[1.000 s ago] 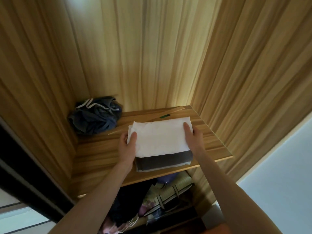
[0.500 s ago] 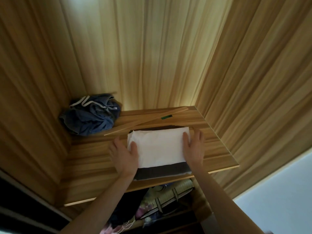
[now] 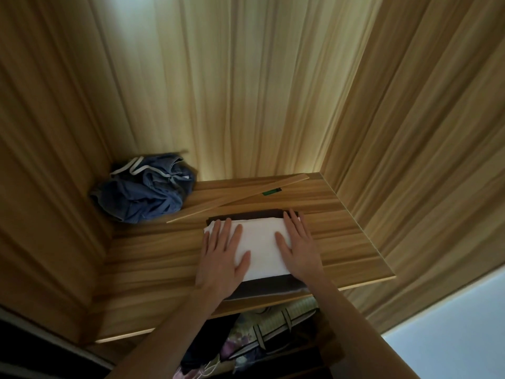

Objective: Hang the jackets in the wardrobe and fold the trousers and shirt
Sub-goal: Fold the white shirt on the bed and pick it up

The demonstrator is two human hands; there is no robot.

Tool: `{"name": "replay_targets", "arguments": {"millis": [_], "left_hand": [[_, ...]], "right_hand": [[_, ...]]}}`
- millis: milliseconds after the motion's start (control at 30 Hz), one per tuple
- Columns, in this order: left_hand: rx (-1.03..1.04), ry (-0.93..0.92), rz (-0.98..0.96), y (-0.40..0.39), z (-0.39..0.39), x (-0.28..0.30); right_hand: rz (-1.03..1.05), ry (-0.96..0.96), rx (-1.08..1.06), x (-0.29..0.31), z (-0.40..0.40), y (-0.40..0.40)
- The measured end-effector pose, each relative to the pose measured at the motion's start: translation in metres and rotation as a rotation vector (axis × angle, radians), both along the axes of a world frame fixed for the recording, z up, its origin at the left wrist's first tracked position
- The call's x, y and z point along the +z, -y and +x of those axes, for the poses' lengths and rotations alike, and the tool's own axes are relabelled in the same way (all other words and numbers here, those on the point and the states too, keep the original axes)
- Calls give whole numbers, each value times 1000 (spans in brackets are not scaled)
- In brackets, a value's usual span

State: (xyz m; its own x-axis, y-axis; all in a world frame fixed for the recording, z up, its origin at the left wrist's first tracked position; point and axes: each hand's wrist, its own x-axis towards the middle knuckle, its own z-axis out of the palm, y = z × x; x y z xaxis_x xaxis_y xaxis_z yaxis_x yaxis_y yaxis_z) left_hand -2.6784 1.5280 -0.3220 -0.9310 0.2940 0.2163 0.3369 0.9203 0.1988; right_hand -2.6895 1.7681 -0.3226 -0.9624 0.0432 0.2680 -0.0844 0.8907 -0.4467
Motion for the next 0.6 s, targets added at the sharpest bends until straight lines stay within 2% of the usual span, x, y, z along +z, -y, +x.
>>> {"name": "replay_targets", "arguments": {"millis": [300, 400, 600], "left_hand": [[14, 81, -28, 0, -2, 13], [0, 56, -12, 5, 5, 29], [-28, 7, 131, 38, 34, 55]], "right_hand": [[9, 84, 16, 9, -3, -2], [65, 14, -26, 23, 7, 6], [30, -96, -49, 54, 48, 43]]}}
